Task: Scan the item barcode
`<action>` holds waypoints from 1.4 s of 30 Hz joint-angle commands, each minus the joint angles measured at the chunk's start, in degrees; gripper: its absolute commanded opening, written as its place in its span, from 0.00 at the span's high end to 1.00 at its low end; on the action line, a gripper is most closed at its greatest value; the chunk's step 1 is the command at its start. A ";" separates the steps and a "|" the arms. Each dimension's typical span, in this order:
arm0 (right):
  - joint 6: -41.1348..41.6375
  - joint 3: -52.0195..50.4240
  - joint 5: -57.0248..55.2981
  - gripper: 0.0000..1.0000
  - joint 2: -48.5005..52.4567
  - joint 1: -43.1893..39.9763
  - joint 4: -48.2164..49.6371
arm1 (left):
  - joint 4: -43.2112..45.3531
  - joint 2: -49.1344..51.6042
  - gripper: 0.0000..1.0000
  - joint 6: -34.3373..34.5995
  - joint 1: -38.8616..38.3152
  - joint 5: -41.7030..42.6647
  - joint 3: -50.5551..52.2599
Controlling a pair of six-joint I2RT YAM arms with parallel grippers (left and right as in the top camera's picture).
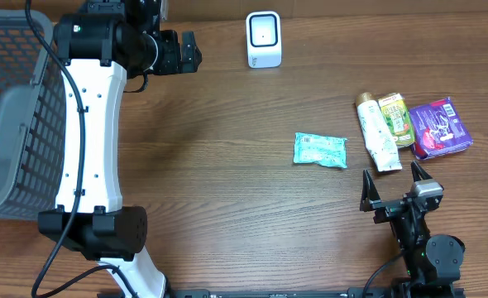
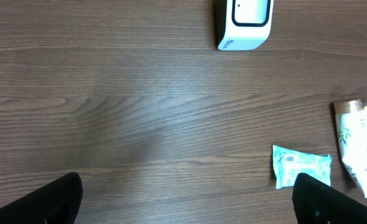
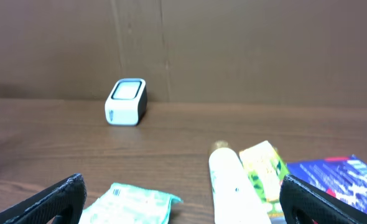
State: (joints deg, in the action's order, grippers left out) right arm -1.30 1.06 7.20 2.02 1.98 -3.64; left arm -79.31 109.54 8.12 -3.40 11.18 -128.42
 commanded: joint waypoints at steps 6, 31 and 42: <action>-0.04 -0.63 -0.24 0.00 -0.74 0.33 -0.33 | 0.04 -0.15 0.00 -0.85 -0.37 0.26 -0.68; -0.04 -0.61 -0.24 0.00 -0.79 0.31 -0.37 | 0.04 -0.15 0.00 -0.85 -0.37 0.26 -0.68; -0.04 -0.61 -0.24 0.00 -0.79 0.31 -0.37 | 2.32 -12.20 0.01 -0.87 -0.39 -10.12 1.01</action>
State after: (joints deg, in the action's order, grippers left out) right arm -1.30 1.06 7.20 1.98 1.98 -4.29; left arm -78.81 106.13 8.12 -3.38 4.58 -127.81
